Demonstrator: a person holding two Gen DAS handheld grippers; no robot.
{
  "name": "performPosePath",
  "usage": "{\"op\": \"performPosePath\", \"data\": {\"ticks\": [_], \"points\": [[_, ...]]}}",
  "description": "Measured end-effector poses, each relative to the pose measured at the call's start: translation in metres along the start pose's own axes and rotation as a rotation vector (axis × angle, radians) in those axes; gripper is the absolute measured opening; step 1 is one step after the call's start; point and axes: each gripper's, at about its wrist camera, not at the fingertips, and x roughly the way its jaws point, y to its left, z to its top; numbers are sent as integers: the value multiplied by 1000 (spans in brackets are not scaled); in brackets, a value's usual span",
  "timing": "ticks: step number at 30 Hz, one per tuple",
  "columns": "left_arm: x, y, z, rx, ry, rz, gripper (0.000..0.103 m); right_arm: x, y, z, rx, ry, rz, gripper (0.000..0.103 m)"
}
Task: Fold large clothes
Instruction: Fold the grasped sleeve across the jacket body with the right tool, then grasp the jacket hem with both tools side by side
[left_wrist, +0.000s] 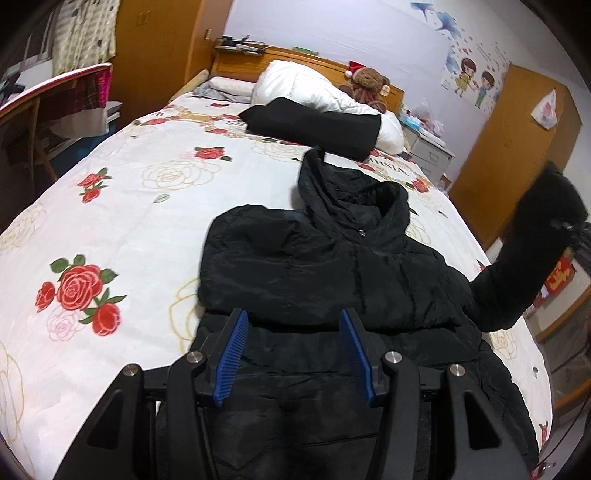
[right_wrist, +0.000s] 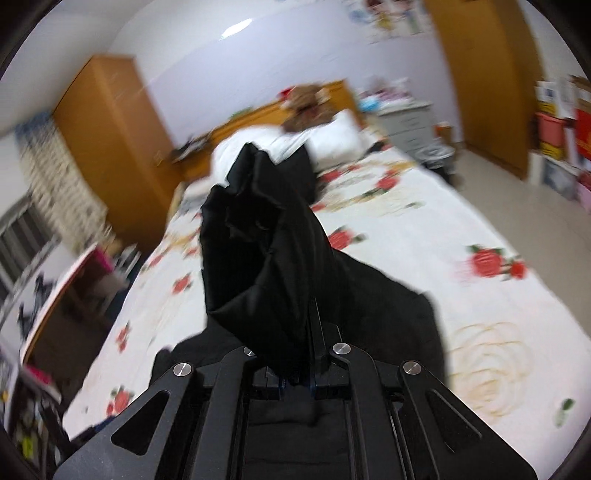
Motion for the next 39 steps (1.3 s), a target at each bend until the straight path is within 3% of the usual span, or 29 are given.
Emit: {"op": "performPosePath", "data": {"ticks": [9, 12, 14, 17, 19, 20, 22, 26, 30, 33, 38, 39], "points": [[5, 43, -7, -73, 5, 29, 54, 130, 81, -71, -108, 272, 72, 8], [11, 53, -10, -86, 19, 36, 54, 159, 90, -94, -125, 352, 81, 15], [15, 57, -12, -90, 30, 36, 54, 180, 95, -113, -133, 417, 89, 32], [19, 58, -12, -92, 38, 32, 54, 193, 99, -134, -170, 473, 105, 49], [20, 56, -9, -90, 39, 23, 54, 187, 105, -134, -185, 470, 151, 66], [20, 53, -7, -88, 39, 17, 54, 183, 105, -132, -182, 470, 177, 69], [21, 45, -3, -82, 42, -2, 55, 168, 109, -126, -174, 450, 233, 69], [23, 20, 12, -62, 41, -58, 68, 122, 97, -103, -161, 342, 279, 69], [45, -21, 30, -19, 70, -162, 78, 90, 56, -86, -135, 255, 182, 69], [86, -51, 35, -9, 143, -222, 78, 76, 15, -81, -80, 232, 98, 69], [151, -79, 28, 3, 243, -176, 75, 68, -36, -83, -9, 215, -13, 69], [156, -81, 26, 10, 244, -171, 63, 68, -44, -84, -1, 217, -31, 69]]}}
